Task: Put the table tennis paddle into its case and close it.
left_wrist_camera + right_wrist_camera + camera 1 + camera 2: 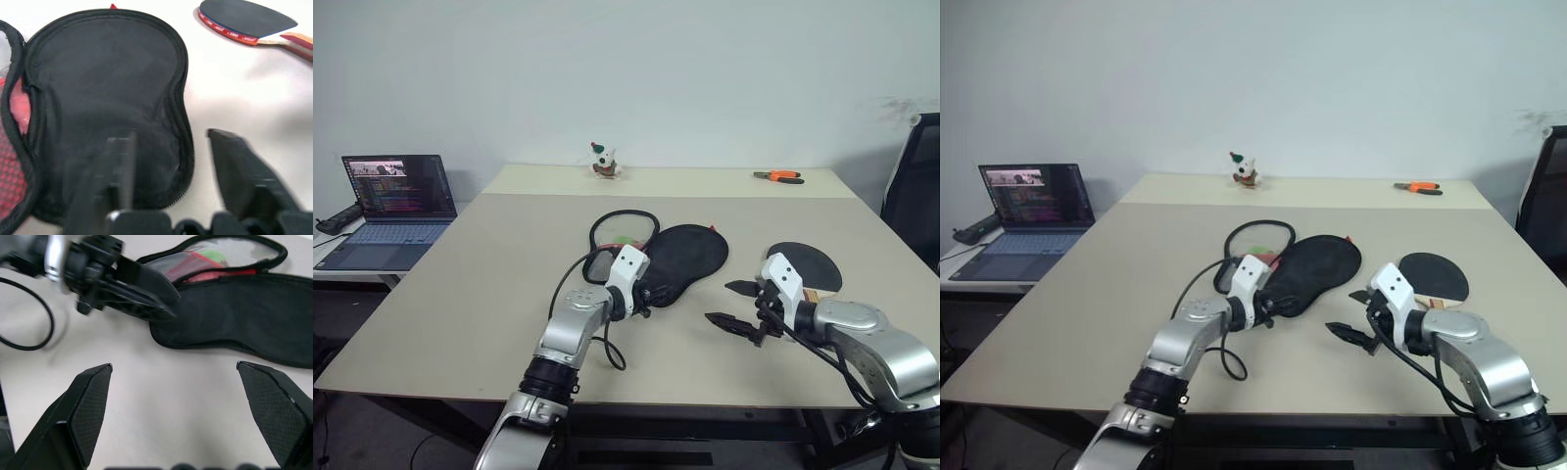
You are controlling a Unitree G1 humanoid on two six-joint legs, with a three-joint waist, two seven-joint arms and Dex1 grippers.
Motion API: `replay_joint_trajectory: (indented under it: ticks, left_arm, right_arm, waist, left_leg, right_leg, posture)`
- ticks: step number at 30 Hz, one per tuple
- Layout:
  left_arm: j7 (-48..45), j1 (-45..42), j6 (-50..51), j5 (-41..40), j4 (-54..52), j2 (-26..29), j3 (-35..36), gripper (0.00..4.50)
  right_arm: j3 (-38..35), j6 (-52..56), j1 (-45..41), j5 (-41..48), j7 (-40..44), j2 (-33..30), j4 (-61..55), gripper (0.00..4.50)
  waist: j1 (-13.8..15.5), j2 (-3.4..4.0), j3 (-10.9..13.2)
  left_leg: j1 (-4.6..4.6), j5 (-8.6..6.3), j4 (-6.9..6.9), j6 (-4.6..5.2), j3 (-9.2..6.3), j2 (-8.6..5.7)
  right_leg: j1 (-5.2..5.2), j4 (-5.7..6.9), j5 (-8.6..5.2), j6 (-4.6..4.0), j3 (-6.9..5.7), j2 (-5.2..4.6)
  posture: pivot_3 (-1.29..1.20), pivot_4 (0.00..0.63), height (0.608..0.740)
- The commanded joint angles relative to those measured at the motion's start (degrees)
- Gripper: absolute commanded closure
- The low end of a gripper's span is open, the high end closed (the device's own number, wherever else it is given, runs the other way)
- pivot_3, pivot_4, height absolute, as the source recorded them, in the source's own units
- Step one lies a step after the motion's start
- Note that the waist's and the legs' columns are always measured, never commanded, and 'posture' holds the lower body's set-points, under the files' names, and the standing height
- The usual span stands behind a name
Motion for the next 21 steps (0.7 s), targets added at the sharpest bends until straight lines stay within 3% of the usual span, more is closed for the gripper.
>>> replay_joint_trajectory:
  ticks: [1, 2, 5, 9, 12, 21]
  left_arm:
    - [0.57, 0.30, 1.43, -3.22, -7.10, 0.53, 2.40, 0.44]
    - [-0.17, 0.79, 1.54, -4.39, -8.80, 1.18, 3.24, 0.05]
    - [-2.93, 2.28, 1.97, -7.01, -11.86, 4.73, 4.88, 0.02]
    - [-7.96, 4.69, -0.13, -10.90, -11.09, 13.77, 10.85, 0.02]
    - [-11.11, 6.01, -1.28, -13.78, -10.42, 18.70, 14.52, 0.02]
    - [-19.23, 9.60, 0.96, -19.87, -8.98, 30.00, 19.39, 0.02]
  right_arm:
    - [-0.25, 0.47, -2.72, -0.34, -2.19, 1.50, 0.83, 0.00]
    - [-0.01, 0.88, -3.40, -0.63, -3.20, 2.30, 1.42, 0.00]
    - [-0.13, 3.22, -4.98, -0.47, -6.61, 5.32, 2.80, 0.00]
    - [-3.12, 14.01, -9.01, 1.37, -16.71, 14.36, 6.63, 0.00]
    - [-3.07, 16.09, -11.13, 0.39, -20.40, 18.55, 9.24, 0.00]
    - [1.76, 8.91, -14.86, -7.33, -27.11, 26.39, 21.80, 0.00]
  waist:
    - [0.01, 0.00, 0.00]
    - [-0.03, 0.00, 0.00]
    - [-0.38, 0.00, 0.00]
    - [-1.10, 0.02, 0.00]
    - [-0.80, 0.04, 0.01]
    - [-0.53, 0.04, 0.02]
  left_leg:
    - [0.00, 0.00, 0.00, 0.00, 0.00, 0.00]
    - [-0.01, 0.00, -0.01, 0.00, 0.00, 0.01]
    - [0.01, 0.00, -0.03, 0.00, 0.01, 0.04]
    - [0.10, 0.00, -0.09, -0.01, 0.07, 0.11]
    - [0.10, 0.01, -0.12, -0.02, 0.03, 0.11]
    - [0.05, 0.00, -0.16, -0.02, 0.01, 0.04]
  right_leg:
    - [0.00, 0.00, 0.00, 0.00, 0.00, 0.00]
    - [-0.01, 0.00, 0.00, 0.00, 0.01, 0.00]
    - [-0.02, 0.01, 0.00, -0.01, 0.03, 0.01]
    - [-0.06, 0.09, -0.02, -0.08, 0.12, 0.03]
    - [-0.09, 0.12, -0.03, -0.14, 0.09, 0.05]
    - [-0.09, 0.03, -0.03, -0.12, 0.03, 0.00]
  posture:
    - [0.00, 0.150, 0.740]
    - [0.00, 0.150, 0.740]
    - [0.00, 0.150, 0.740]
    - [0.00, 0.150, 0.740]
    - [0.00, 0.150, 0.740]
    - [0.00, 0.150, 0.740]
